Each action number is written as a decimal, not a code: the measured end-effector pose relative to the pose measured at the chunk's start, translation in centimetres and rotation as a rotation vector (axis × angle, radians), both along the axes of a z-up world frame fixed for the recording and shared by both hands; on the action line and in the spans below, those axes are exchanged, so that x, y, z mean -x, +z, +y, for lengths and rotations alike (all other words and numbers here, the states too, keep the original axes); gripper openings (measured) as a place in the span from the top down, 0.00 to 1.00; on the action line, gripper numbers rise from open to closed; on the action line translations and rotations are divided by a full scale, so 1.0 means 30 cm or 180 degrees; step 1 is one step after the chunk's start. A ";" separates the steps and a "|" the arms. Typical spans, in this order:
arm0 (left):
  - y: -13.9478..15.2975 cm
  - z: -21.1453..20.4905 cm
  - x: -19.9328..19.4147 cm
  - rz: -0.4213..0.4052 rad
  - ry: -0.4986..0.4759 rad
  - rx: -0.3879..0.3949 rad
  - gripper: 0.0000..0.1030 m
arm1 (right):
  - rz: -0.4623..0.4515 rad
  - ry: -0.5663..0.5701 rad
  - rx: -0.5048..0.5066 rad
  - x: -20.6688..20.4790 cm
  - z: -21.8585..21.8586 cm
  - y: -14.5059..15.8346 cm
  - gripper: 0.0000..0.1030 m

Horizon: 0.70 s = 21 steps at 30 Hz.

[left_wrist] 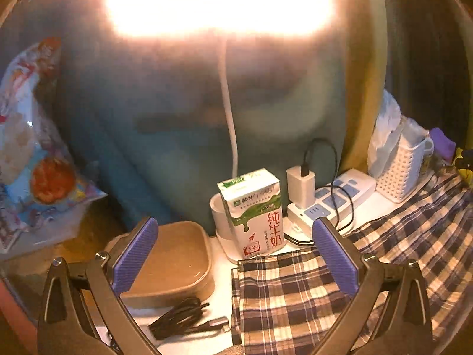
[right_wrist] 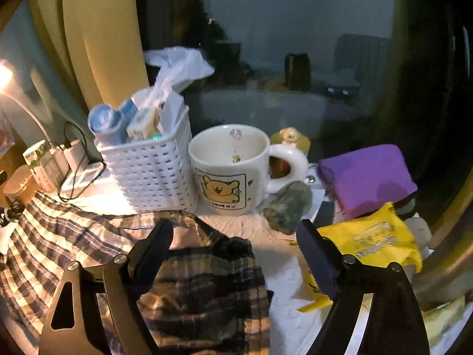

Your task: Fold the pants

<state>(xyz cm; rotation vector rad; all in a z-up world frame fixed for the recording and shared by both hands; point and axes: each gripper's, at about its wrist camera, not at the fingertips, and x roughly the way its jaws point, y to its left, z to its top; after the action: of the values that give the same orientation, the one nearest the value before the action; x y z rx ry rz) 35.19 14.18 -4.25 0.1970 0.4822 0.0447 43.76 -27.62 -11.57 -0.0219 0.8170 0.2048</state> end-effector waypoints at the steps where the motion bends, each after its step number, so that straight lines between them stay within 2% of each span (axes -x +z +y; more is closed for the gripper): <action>1: 0.016 -0.006 0.028 -0.0009 -0.0014 0.0026 0.00 | -0.0023 -0.0012 -0.0022 0.017 -0.009 0.015 0.16; 4: 0.037 -0.044 0.121 0.0019 -0.0107 0.0124 0.00 | -0.0055 -0.0033 -0.0070 0.066 -0.035 0.042 0.16; 9: -0.015 -0.155 0.271 0.0208 -0.0285 0.0326 0.00 | -0.0057 -0.0099 -0.0137 0.178 -0.098 0.068 0.16; 11: -0.051 -0.193 0.332 0.0354 -0.0326 0.0458 0.00 | -0.0008 -0.0142 -0.0181 0.222 -0.130 0.058 0.16; 14: -0.120 -0.250 0.401 0.0633 -0.0399 0.0781 0.00 | 0.0071 -0.0176 -0.0216 0.279 -0.157 0.031 0.16; 19: -0.232 -0.361 0.454 0.1048 -0.0547 0.1161 0.02 | 0.0225 -0.0106 -0.0288 0.351 -0.176 -0.023 0.16; 21: -0.249 -0.391 0.457 0.1130 -0.0618 0.1246 0.16 | 0.0236 -0.0035 -0.0386 0.379 -0.180 -0.032 0.24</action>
<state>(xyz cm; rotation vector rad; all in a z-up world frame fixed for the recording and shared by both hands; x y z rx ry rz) 21.48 2.44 -11.73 -0.1368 0.8117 -0.2774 32.40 -33.01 -12.54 0.1048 0.8770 0.2455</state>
